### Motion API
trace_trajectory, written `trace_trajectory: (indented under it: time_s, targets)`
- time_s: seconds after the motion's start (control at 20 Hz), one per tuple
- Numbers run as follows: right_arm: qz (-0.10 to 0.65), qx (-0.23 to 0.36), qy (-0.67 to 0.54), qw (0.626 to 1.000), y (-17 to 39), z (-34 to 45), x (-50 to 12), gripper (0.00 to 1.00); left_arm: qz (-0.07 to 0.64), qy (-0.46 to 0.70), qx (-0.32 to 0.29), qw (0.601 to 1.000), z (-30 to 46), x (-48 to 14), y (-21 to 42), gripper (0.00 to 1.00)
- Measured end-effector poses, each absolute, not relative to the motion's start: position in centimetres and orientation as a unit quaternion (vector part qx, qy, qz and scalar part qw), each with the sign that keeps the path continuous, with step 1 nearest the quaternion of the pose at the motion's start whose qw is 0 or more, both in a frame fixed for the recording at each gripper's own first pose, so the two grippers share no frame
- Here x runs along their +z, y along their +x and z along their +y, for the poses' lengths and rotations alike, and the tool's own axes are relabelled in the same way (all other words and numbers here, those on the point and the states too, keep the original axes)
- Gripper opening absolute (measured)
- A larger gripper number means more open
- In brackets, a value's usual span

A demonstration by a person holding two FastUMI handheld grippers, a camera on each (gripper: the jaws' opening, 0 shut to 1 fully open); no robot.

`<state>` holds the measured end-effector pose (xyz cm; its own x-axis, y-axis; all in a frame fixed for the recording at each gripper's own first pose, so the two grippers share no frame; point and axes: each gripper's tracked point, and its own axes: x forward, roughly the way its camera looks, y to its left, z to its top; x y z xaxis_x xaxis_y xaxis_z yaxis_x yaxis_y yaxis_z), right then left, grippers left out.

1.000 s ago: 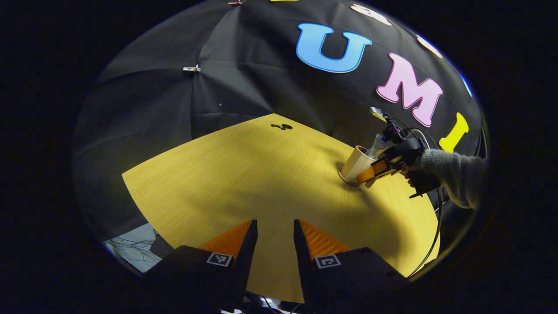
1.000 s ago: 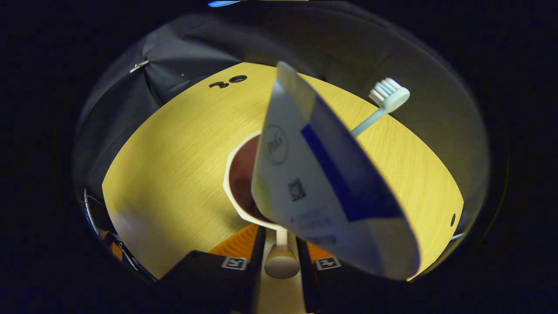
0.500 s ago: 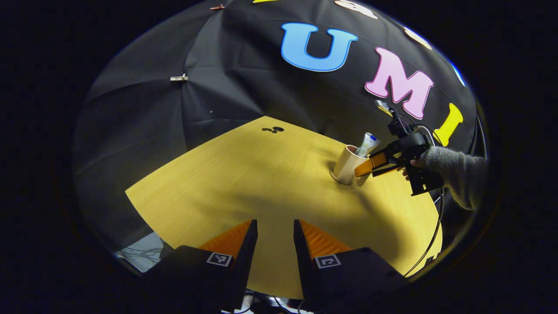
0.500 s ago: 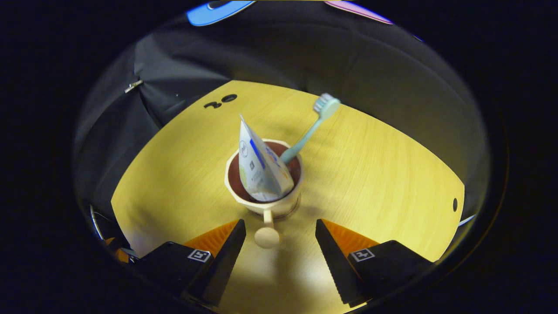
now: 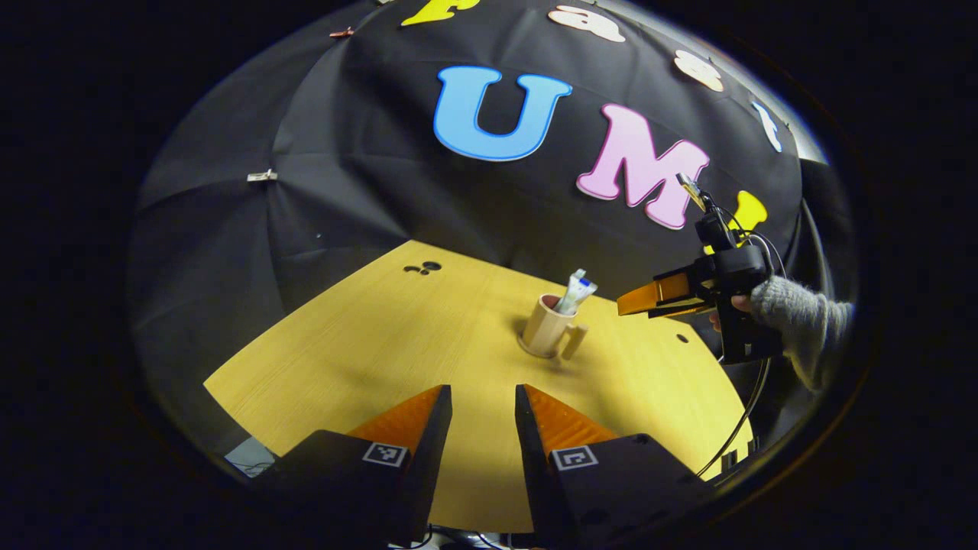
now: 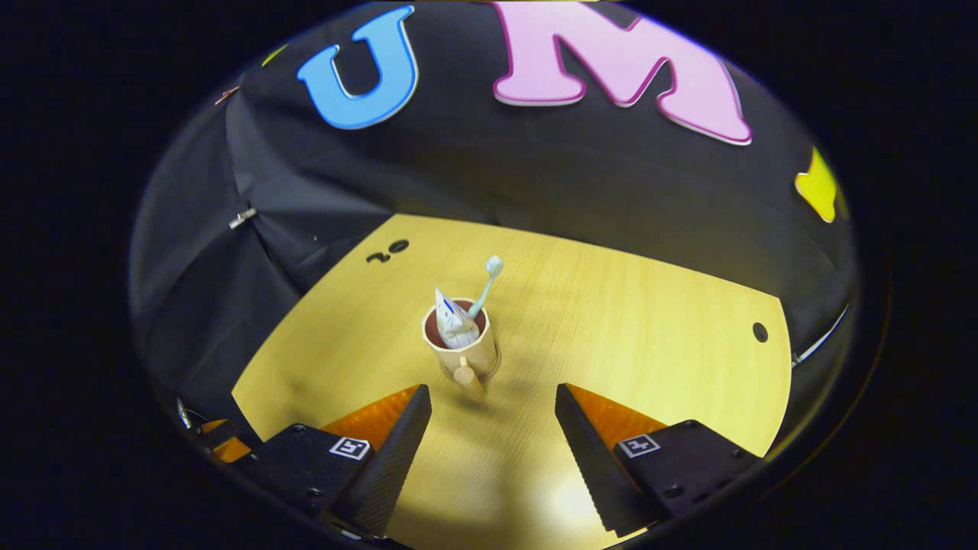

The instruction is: Put the toothbrush and toothpaste on the desktop into the cup, then pick up the cup and place it on the coaster on the desktop.

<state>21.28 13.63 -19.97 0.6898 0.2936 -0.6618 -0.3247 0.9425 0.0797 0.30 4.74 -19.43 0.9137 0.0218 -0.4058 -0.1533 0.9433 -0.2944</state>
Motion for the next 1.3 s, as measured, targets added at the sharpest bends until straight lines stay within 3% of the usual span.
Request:
trace_trajectory:
  time_s: [0.05, 0.15, 0.4, 0.55, 0.85, 1.3]
  targets:
    - [0.343, 0.165, -0.015, 0.924, 20.5, 13.3, -18.5, 1.0, 0.198, -0.16, 0.036, 0.966, 4.5, -18.5, 0.3, 0.55]
    - [0.318, 0.16, -0.005, 0.935, 18.5, 12.8, -15.7, 1.0, 0.181, -0.152, 0.021, 0.971, 3.9, -16.3, 0.7, 0.55]
    - [0.261, 0.128, 0.018, 0.957, 13.6, 10.9, -9.8, 1.0, 0.128, -0.117, -0.026, 0.984, 2.5, -10.2, 1.6, 0.79]
    - [0.227, 0.105, 0.029, 0.968, 11.4, 9.9, -7.2, 1.0, 0.099, -0.093, -0.031, 0.99, 2.3, -6.7, 1.7, 0.86]
    - [0.18, 0.071, 0.024, 0.981, 7.0, 8.4, -4.2, 1.0, 0.059, -0.072, -0.069, 0.993, 0.4, -1.8, 1.3, 0.9]
    - [0.116, 0.064, 0.022, 0.991, 4.5, 5.3, -0.7, 1.0, -0.003, -0.04, -0.051, 0.998, -2.6, 3.3, 0.8, 0.94]
